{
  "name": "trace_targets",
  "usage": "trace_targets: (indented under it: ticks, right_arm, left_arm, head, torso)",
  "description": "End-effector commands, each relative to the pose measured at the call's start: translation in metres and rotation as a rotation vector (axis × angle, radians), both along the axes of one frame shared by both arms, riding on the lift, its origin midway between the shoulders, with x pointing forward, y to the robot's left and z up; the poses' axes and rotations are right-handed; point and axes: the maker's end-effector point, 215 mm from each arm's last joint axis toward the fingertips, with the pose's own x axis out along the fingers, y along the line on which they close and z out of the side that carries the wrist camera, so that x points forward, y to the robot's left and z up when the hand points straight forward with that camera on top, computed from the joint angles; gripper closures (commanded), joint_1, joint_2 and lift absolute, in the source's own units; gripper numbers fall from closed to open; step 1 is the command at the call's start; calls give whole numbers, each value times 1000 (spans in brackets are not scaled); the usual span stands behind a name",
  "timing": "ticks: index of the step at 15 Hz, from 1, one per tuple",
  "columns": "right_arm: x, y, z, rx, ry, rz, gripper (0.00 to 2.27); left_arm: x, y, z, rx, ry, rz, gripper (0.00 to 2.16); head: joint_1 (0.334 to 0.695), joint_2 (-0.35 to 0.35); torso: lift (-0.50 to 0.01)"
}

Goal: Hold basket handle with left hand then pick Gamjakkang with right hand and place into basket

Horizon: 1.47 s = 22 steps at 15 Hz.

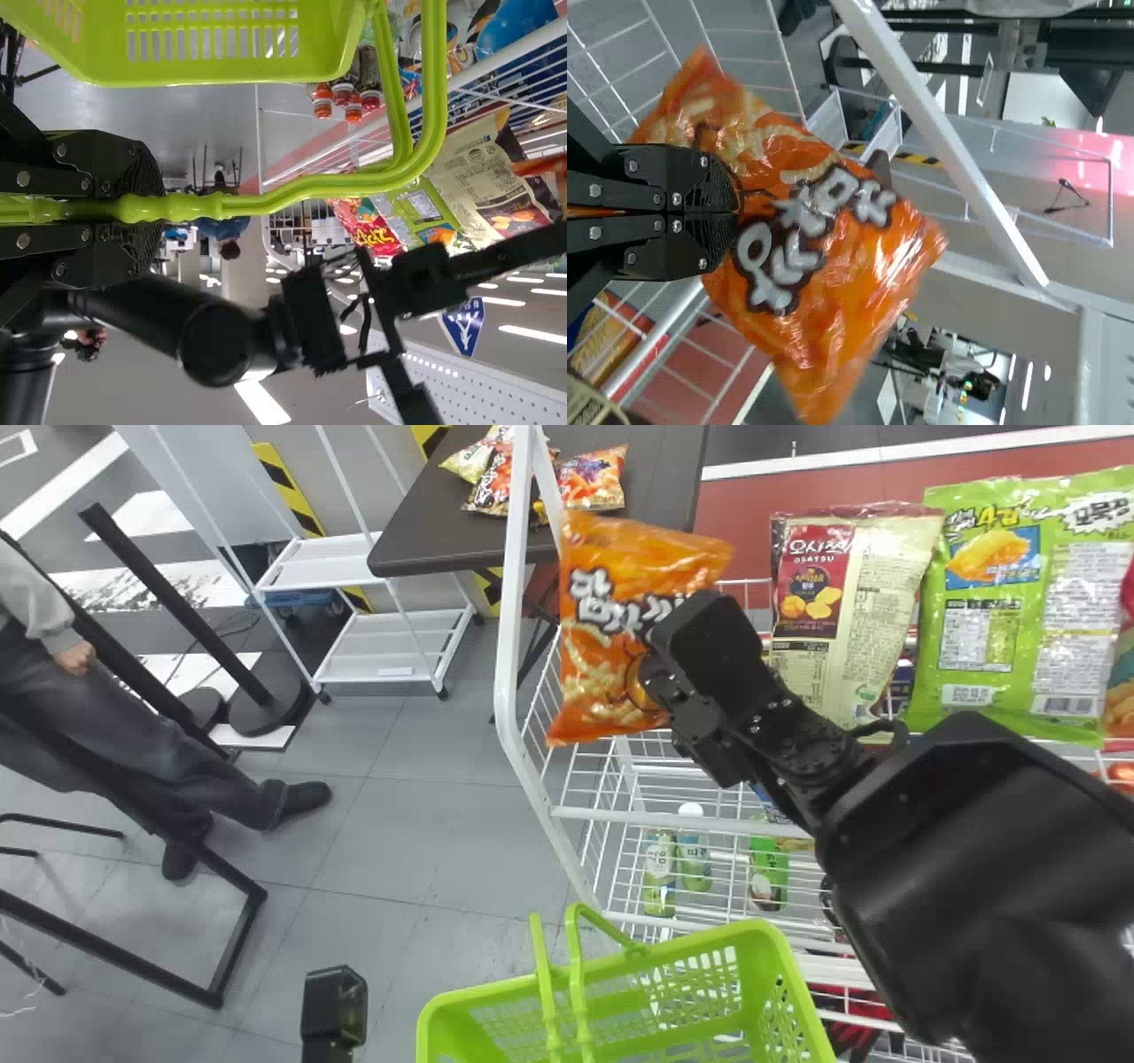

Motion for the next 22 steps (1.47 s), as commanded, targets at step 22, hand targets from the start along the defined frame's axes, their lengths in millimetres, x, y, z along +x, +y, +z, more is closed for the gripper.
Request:
trace_targets:
  ticks: [22]
  right_arm:
    - [-179,-134,40,89,444,-9,2250]
  left_arm:
    - [6,-8,-3,17,-4,-19,2148]
  head:
    - [695,350]
  torso:
    - [-18]
